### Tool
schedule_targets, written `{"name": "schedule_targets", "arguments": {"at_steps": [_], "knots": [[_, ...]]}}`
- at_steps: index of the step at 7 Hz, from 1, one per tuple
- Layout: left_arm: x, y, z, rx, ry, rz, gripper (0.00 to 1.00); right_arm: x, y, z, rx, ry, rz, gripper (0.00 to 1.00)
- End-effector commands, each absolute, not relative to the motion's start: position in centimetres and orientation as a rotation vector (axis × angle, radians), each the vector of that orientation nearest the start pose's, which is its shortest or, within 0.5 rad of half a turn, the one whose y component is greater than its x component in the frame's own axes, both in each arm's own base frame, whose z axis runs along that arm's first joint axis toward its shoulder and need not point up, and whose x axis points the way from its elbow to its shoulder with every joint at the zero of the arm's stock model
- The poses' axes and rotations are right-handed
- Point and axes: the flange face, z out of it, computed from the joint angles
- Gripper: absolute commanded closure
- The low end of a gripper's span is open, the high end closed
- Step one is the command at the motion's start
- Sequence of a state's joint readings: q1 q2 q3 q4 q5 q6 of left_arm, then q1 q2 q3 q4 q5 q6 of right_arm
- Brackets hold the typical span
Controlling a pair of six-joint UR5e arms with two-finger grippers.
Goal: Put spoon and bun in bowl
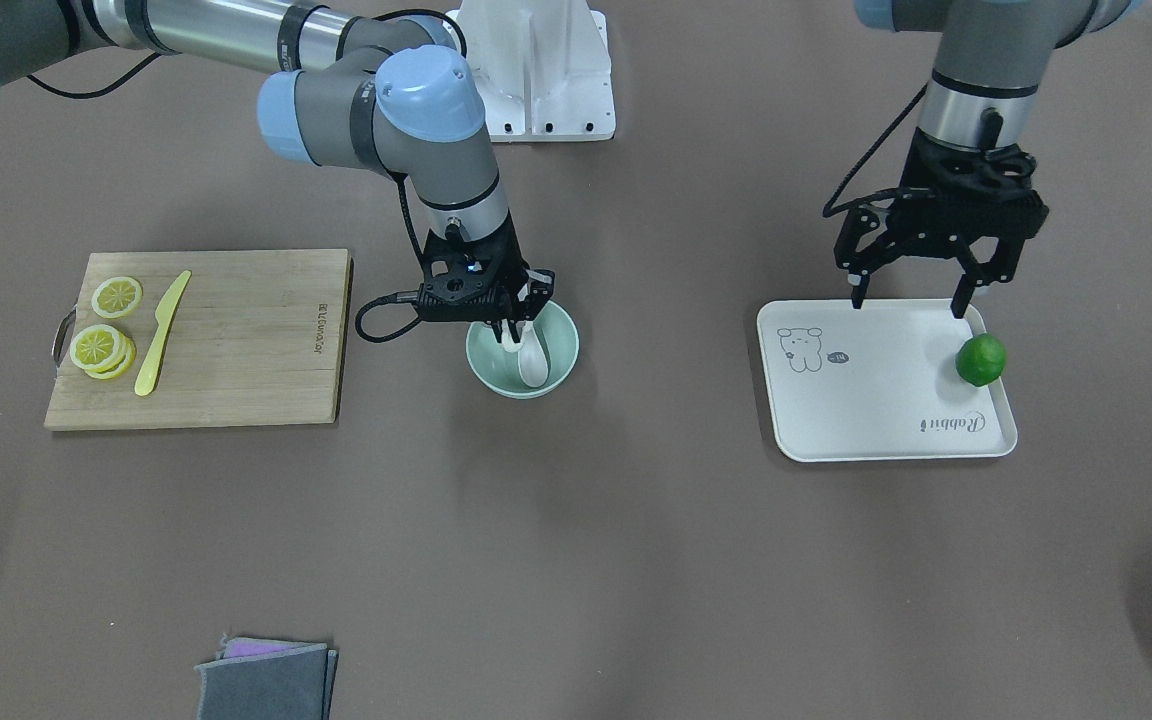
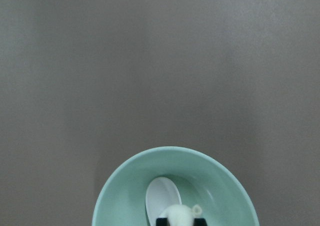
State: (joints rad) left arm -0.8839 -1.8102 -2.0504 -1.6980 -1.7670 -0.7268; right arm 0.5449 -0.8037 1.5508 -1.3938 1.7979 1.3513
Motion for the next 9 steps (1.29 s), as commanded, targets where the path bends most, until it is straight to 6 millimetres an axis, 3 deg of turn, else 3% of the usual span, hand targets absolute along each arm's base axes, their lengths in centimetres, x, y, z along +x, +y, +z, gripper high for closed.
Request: {"name": "schedule_targets", "arguments": {"at_steps": [1,2,3,4,5,6,7,8,9], "knots": [[24.4,-49.5,34.3,0.535,0.692,0.039,0.02,-55.5,-48.0,17.0,0.163,-0.937,0.209,0.00],[24.4,-49.5,34.3,0.564,0.716,0.044,0.02,-53.7,-49.3,16.1,0.160,-0.956,0.208,0.00],[24.4,-49.5,35.8,0.576,0.717,0.052,0.02,-49.3,-52.1,15.9,0.122,-0.988,0.110,0.00],[21.8,-49.9,39.5,0.604,0.656,0.097,0.02,-43.3,-53.9,19.6,0.158,-0.953,0.034,0.00],[16.7,-51.3,43.0,0.640,0.568,0.167,0.02,-37.0,-53.5,25.1,0.235,-0.891,-0.073,0.00],[12.7,-52.5,45.8,0.587,0.583,0.177,0.02,-29.4,-54.6,32.2,0.266,-0.819,-0.157,0.00],[8.8,-53.4,47.9,0.528,0.647,0.136,0.02,-21.7,-57.2,38.1,0.266,-0.778,-0.209,0.00],[5.4,-54.1,49.7,0.513,0.651,0.133,0.02,-14.9,-58.5,43.0,0.254,-0.744,-0.181,0.00],[1.8,-54.4,51.8,0.487,0.626,0.086,0.02,-7.7,-58.0,49.6,0.224,-0.704,-0.125,0.00]]}}
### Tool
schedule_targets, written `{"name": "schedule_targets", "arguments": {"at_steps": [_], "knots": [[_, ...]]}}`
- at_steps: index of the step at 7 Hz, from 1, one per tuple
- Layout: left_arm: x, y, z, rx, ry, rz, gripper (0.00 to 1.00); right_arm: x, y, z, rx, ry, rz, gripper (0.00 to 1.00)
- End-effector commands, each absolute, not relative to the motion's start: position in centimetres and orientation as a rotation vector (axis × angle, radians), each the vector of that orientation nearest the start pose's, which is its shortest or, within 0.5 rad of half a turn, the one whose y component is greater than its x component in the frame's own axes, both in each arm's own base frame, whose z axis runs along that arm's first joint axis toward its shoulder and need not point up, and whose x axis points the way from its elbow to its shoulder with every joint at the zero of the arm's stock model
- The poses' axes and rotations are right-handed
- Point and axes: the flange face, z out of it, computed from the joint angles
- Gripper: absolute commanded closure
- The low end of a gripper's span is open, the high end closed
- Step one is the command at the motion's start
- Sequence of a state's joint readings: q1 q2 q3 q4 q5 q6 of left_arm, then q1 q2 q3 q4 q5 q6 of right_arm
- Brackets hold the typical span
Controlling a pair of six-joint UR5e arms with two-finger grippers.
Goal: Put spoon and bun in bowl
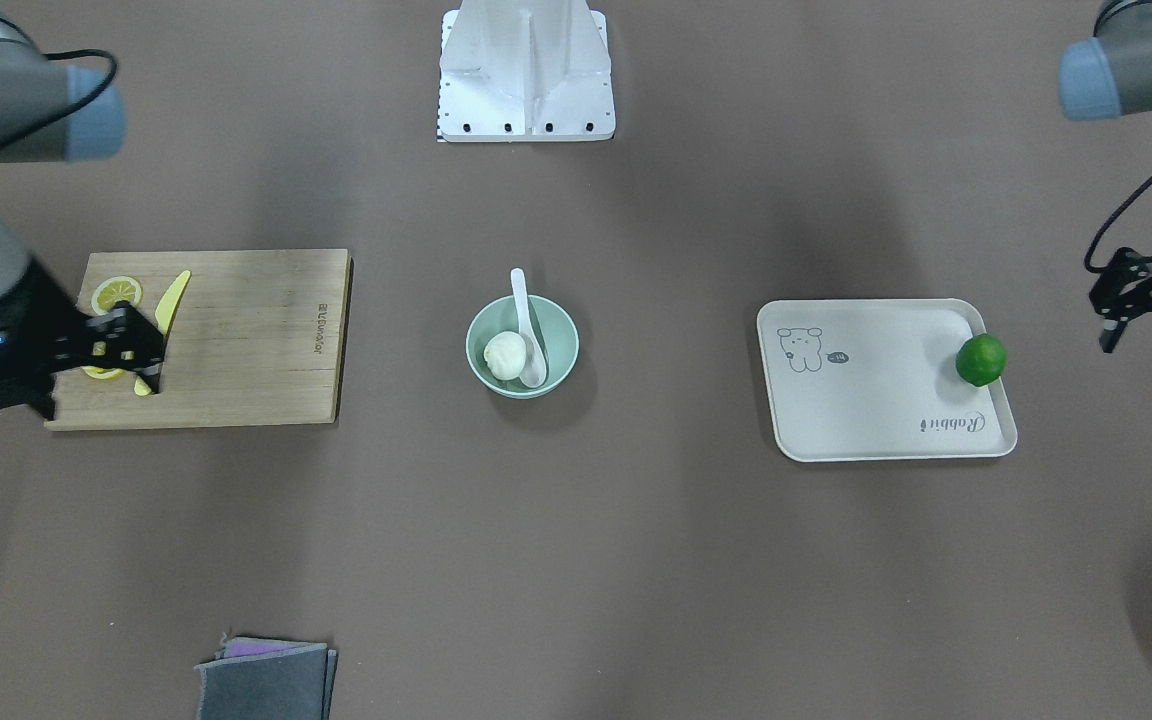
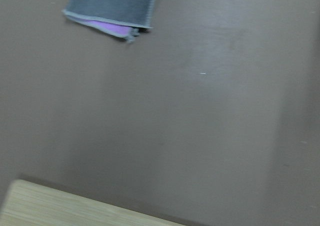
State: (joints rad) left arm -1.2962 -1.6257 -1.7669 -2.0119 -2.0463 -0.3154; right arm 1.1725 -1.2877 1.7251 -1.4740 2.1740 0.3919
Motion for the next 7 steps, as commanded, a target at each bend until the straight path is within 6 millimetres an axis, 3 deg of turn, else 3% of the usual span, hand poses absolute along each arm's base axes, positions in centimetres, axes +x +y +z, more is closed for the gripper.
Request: {"name": "schedule_targets", "arguments": {"at_steps": [1,2,3,4,5,6,7], "knots": [[-1.6,-54.2,54.6,0.366,0.683,0.028,0.02,0.7,-59.2,53.8,0.256,-0.654,-0.168,0.00],[-3.8,-54.1,55.1,0.332,0.704,0.067,0.02,6.1,-60.7,57.4,0.237,-0.672,-0.200,0.00],[-4.1,-53.1,57.0,0.265,0.702,0.045,0.02,9.2,-59.6,60.6,0.201,-0.725,-0.164,0.00],[-4.1,-51.4,59.2,0.226,0.707,0.009,0.02,9.8,-56.7,63.1,0.165,-0.756,-0.133,0.00],[-3.7,-50.7,58.2,0.173,0.783,-0.109,0.02,9.7,-54.2,65.5,0.121,-0.754,-0.103,0.00],[-4.3,-50.3,58.7,0.153,0.828,-0.125,0.02,9.8,-53.8,65.4,0.095,-0.744,-0.040,0.00],[-7.9,-49.1,58.9,0.172,0.823,-0.190,0.02,9.7,-54.4,63.7,0.089,-0.735,0.020,0.00]]}}
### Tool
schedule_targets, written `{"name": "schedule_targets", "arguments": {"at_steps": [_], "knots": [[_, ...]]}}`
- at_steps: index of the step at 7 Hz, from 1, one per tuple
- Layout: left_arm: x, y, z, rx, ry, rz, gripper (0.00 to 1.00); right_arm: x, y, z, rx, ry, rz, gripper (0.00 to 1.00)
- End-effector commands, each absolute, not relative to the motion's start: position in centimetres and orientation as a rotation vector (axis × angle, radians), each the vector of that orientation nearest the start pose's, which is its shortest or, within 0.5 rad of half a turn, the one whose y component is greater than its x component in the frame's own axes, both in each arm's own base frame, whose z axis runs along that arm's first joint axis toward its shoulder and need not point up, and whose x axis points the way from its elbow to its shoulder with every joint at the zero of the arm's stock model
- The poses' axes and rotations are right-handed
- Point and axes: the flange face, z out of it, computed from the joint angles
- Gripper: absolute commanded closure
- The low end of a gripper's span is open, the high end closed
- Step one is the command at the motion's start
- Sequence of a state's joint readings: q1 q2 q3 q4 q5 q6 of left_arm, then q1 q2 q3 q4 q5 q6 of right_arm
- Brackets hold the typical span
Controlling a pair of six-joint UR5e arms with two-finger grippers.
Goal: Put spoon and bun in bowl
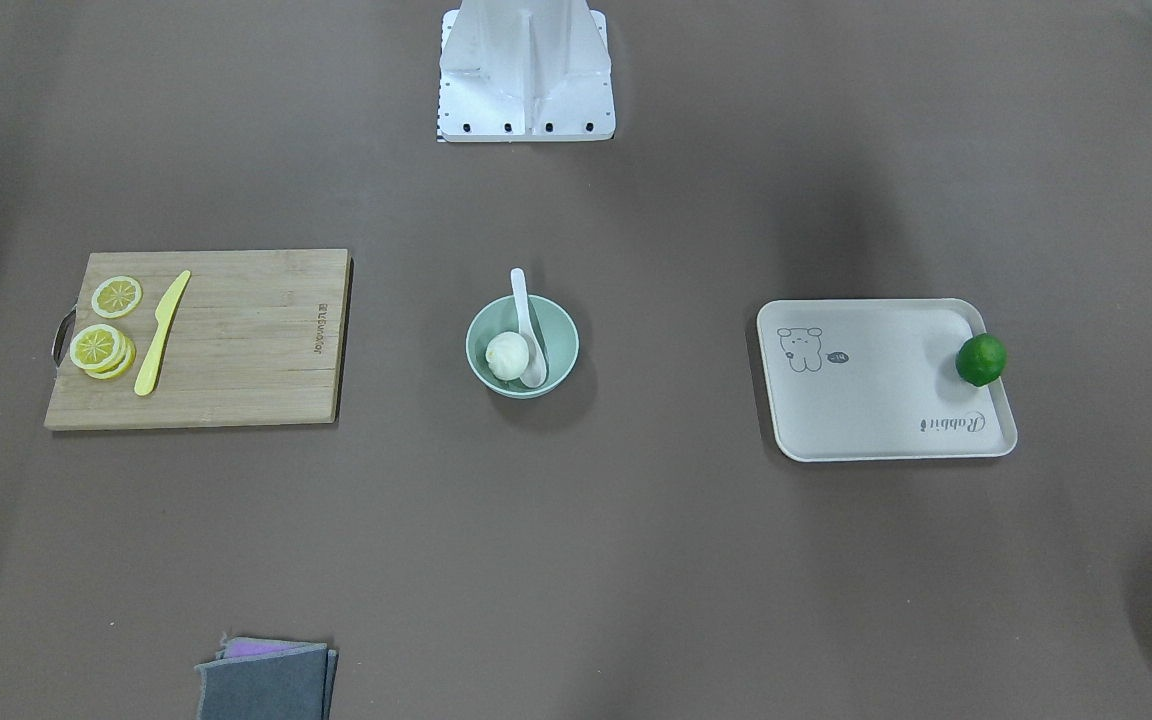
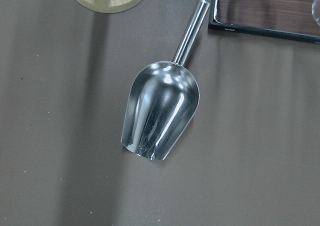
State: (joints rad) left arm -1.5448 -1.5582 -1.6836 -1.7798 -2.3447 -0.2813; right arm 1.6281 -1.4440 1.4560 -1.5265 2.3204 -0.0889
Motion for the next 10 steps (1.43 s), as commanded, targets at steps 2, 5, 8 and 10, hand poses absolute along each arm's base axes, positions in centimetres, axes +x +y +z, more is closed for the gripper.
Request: {"name": "schedule_targets", "arguments": {"at_steps": [2,5,8,10], "knots": [[-7.7,-47.8,59.3,0.158,0.824,-0.203,0.02,4.9,-54.1,58.5,0.052,-0.740,0.046,0.00],[-7.6,-46.4,58.4,0.160,0.822,-0.202,0.02,3.6,-51.7,58.0,0.047,-0.745,0.052,0.00],[-7.6,-46.2,58.7,0.155,0.821,-0.203,0.02,3.4,-51.7,57.6,0.054,-0.749,0.044,0.00],[-7.6,-46.0,59.1,0.148,0.819,-0.208,0.02,3.2,-51.7,57.6,0.052,-0.754,0.041,0.00]]}}
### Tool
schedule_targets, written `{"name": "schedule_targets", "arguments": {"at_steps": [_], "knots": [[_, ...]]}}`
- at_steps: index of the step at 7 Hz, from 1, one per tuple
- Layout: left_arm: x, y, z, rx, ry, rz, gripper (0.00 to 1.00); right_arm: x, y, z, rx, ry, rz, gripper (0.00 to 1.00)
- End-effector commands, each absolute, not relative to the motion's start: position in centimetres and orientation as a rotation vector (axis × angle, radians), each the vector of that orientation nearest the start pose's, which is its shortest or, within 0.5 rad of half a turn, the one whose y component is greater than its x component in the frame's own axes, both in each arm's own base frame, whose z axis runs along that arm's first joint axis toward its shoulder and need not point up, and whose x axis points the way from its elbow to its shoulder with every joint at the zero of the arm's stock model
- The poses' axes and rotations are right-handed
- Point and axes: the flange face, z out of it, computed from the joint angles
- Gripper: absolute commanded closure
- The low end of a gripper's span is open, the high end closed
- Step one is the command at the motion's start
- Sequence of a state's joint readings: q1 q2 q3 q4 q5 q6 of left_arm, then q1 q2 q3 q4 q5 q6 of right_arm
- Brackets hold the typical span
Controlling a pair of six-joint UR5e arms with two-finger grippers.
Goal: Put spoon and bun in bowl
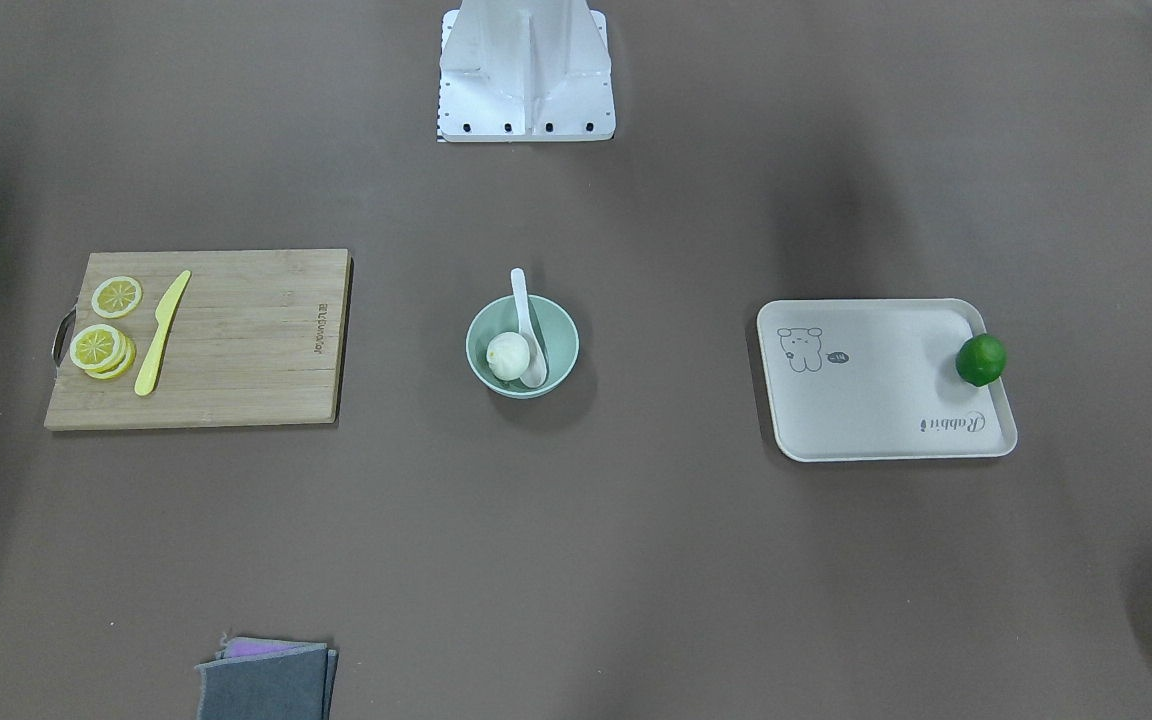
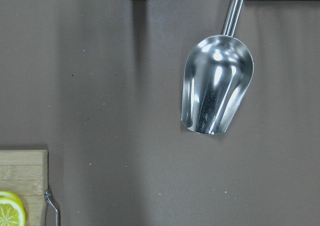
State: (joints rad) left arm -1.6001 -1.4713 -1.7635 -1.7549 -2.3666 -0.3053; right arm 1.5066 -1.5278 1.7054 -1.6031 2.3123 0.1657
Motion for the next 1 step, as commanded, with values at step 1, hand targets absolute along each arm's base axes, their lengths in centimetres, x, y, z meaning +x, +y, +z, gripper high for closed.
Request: {"name": "schedule_targets", "arguments": {"at_steps": [1], "knots": [[-7.59,-46.12,59.18,0.147,0.816,-0.206,0.02,3.15,-51.67,57.54,0.052,-0.758,0.040,0.00]]}}
